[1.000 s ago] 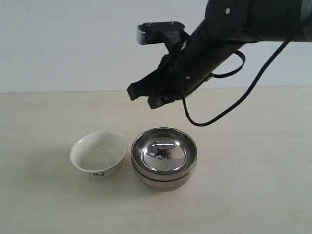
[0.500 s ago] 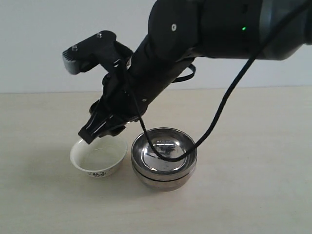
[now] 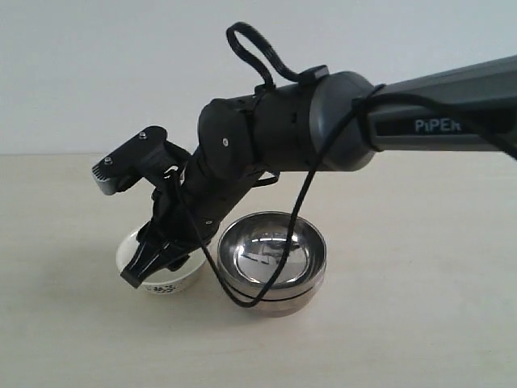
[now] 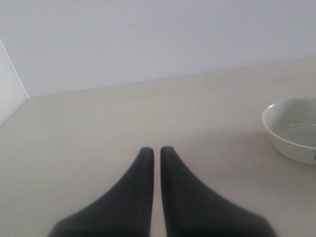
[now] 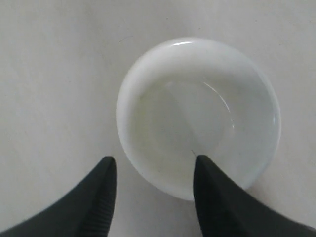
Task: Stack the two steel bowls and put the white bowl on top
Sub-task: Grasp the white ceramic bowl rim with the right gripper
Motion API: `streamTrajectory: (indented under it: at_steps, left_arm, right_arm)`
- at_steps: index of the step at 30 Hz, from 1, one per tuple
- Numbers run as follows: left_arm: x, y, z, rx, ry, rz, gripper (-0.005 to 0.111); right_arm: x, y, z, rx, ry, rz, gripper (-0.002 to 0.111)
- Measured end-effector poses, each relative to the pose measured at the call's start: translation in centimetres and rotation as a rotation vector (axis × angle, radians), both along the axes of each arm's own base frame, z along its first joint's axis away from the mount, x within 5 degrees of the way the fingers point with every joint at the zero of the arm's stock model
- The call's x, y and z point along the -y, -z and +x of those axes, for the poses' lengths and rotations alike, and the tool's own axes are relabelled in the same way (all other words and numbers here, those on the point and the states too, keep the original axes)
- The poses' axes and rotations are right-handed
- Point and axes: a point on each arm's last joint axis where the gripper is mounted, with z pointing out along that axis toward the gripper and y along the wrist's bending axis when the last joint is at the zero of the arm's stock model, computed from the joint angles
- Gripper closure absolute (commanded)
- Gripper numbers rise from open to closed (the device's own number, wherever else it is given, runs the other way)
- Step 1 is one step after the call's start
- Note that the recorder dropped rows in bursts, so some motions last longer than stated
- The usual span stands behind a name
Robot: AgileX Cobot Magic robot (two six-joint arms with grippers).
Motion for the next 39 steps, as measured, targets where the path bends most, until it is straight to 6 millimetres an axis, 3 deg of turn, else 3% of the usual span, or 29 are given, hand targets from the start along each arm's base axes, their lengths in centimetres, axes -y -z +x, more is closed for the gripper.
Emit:
streamTrajectory:
  at_steps: [8,25,27,31,39]
  left_arm:
    - [0.0,0.0,0.0,0.0,0.0,0.0,0.103]
    - [0.0,0.0,0.0,0.0,0.0,0.0,0.103]
    - [0.0,0.0,0.0,0.0,0.0,0.0,0.103]
    - [0.0,0.0,0.0,0.0,0.0,0.0,0.103]
    - [0.0,0.0,0.0,0.0,0.0,0.0,0.103]
  right_arm:
    - [-3.3,2.0,-0.6,-0.006,-0.056,-0.008,0.065]
    - [-3.7,6.4,-0.1,-0.028,-0.067,-0.077,0.066]
    - [-3.7,6.5,-0.1,-0.024,-0.07,-0.082,0.074]
    - [-3.7,6.5,0.0,-0.008,-0.077,-0.087,0.106]
    - [-3.8,6.2,0.3,0.028,-0.084,-0.082,0.108]
